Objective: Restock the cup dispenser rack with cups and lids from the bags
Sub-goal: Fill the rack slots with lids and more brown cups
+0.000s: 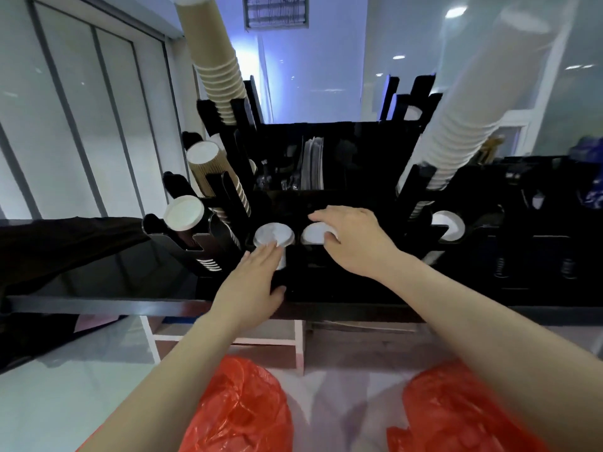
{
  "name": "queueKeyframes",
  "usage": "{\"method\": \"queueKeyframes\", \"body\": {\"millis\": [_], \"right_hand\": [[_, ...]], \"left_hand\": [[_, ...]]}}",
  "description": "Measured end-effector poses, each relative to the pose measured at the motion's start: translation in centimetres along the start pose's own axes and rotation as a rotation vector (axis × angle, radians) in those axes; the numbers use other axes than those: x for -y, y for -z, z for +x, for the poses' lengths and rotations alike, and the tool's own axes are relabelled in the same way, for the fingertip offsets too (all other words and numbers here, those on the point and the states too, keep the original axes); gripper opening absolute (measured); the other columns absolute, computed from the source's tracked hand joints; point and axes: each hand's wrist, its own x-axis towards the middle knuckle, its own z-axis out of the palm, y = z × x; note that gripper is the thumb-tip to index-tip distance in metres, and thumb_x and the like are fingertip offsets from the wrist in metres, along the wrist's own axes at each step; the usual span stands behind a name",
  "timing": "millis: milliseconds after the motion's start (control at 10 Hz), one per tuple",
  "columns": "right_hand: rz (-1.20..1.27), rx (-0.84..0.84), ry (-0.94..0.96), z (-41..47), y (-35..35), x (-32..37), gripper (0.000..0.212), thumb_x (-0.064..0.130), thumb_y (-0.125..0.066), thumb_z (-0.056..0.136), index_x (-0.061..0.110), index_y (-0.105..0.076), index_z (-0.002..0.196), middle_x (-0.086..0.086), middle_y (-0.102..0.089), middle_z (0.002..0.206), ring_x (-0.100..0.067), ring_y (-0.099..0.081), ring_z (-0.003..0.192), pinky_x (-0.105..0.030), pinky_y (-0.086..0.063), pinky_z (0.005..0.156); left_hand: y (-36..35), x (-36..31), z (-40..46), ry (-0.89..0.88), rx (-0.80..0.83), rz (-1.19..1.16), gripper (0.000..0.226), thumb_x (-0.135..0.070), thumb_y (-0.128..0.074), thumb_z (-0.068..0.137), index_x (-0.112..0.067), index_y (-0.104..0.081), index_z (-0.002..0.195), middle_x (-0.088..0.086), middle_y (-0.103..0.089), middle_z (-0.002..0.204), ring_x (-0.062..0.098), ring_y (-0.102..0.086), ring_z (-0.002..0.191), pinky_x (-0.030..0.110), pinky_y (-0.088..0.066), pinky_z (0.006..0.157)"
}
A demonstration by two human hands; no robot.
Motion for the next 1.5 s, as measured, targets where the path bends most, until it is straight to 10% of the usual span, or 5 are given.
{"method": "queueKeyframes", "body": {"millis": [300, 600, 1000, 1300, 1500], "right_hand": [[0.060, -0.114, -0.078, -4.4, 9.3, -2.7, 0.039, 0.020, -0.054, 0.092, 0.023, -0.057, 0.131, 0.009, -0.058, 0.131, -0.007, -0.048, 0.124, -0.016, -0.030, 0.100], [0.190, -0.486, -0.241, -6.2, 17.4, -9.4, 0.028, 0.013, -0.069, 0.079, 0.031, -0.048, 0.076, 0.011, -0.056, 0.080, 0.000, -0.052, 0.077, -0.010, -0.038, 0.065], [0.460, -0.300, -0.280, -1.7, 21.5, -16.0, 0.094, 0.034, -0.086, 0.064, 0.032, -0.032, 0.142, 0.009, -0.049, 0.121, -0.009, -0.051, 0.109, -0.028, -0.046, 0.090], [0.660, -0.311, -0.194, 2.2, 19.1, -17.8, 0.085, 0.031, -0.087, 0.056, 0.037, -0.037, 0.124, 0.024, -0.054, 0.101, 0.002, -0.055, 0.096, -0.023, -0.046, 0.071], [0.756, -0.320, -0.213, 3.3, 17.9, -18.7, 0.089, 0.037, -0.082, 0.044, 0.030, -0.042, 0.123, 0.016, -0.062, 0.103, -0.001, -0.061, 0.094, -0.020, -0.047, 0.064]], "left_hand": [[4.9, -8.5, 4.7, -0.112, -0.128, -0.112, 0.070, -0.025, -0.051, 0.096, -0.025, -0.011, 0.153, -0.011, -0.005, 0.160, -0.007, 0.007, 0.137, 0.016, 0.004, 0.113], [6.5, -16.6, 10.8, -0.056, -0.269, -0.490, 0.065, -0.001, -0.045, 0.095, -0.031, -0.025, 0.149, -0.014, -0.031, 0.151, -0.007, -0.023, 0.133, 0.019, -0.023, 0.110], [2.5, -23.7, 20.0, 0.115, -0.328, -0.933, 0.107, -0.019, -0.083, 0.069, -0.031, -0.015, 0.150, -0.006, -0.037, 0.146, 0.012, -0.042, 0.131, 0.034, -0.039, 0.105], [-1.5, -26.3, 24.5, 0.146, -0.521, -0.921, 0.094, -0.032, -0.082, 0.053, -0.045, -0.034, 0.132, -0.028, -0.057, 0.107, -0.021, -0.053, 0.093, 0.002, -0.044, 0.070], [-2.2, -25.6, 25.9, 0.199, -0.461, -0.868, 0.098, -0.054, -0.072, 0.038, -0.039, -0.043, 0.130, -0.025, -0.062, 0.103, -0.009, -0.061, 0.091, 0.017, -0.051, 0.074]]}}
